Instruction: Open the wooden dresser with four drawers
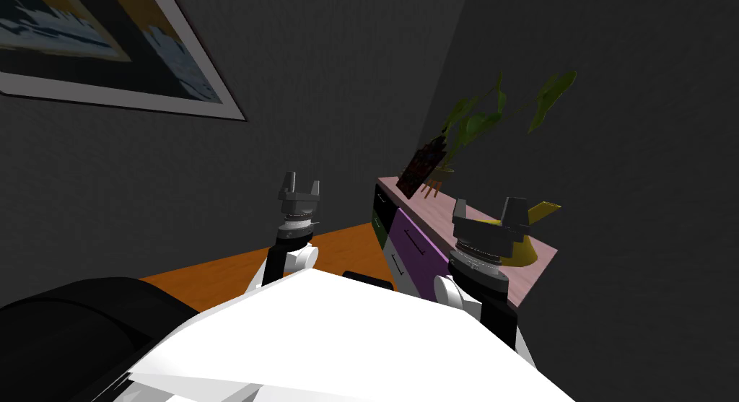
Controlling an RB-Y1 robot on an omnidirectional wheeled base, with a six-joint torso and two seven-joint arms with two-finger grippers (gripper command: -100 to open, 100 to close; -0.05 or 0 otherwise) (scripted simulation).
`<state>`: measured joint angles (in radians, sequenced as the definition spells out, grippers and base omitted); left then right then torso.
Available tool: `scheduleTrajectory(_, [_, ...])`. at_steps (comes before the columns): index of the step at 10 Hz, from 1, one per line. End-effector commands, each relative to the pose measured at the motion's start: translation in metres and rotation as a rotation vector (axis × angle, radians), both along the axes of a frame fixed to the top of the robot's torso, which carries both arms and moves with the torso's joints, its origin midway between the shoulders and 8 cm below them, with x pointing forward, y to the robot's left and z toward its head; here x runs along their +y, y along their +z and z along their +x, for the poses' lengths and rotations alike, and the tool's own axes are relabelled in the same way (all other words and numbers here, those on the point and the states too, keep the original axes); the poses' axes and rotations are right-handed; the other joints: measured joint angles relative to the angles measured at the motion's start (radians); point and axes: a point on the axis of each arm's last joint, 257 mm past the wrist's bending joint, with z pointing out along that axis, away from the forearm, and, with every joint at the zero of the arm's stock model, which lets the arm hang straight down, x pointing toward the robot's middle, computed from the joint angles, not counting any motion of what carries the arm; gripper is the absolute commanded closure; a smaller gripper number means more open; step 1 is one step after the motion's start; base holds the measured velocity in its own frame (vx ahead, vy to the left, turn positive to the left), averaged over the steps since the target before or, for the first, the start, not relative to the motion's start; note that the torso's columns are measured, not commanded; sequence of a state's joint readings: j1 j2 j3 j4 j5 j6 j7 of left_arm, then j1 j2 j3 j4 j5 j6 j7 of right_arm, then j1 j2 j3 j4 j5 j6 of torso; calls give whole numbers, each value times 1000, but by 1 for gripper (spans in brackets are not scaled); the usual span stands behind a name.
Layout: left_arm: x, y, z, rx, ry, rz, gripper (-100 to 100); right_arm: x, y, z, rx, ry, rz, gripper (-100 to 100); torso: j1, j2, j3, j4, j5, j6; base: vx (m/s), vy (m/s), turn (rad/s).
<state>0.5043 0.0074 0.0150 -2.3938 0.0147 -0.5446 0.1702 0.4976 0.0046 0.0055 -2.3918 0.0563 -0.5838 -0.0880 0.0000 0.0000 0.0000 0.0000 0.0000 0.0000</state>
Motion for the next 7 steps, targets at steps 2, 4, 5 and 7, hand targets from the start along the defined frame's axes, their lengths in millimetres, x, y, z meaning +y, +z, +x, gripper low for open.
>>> scheduleTrajectory(2, [0,0,0,0,0,0,0,0,0,0,0,0,0,0,0,104,-209,105,0,0,0,0,0])
scheduleTrajectory(4, [0,0,0,0,0,0,0,0,0,0,0,0,0,0,0,248,-497,249,0,0,0,0,0])
scheduleTrajectory(5, [0,0,0,0,0,0,0,0,0,0,0,0,0,0,0,322,-644,322,0,0,0,0,0])
scheduleTrajectory(7, [0,0,0,0,0,0,0,0,0,0,0,0,0,0,0,470,-939,470,0,0,0,0,0])
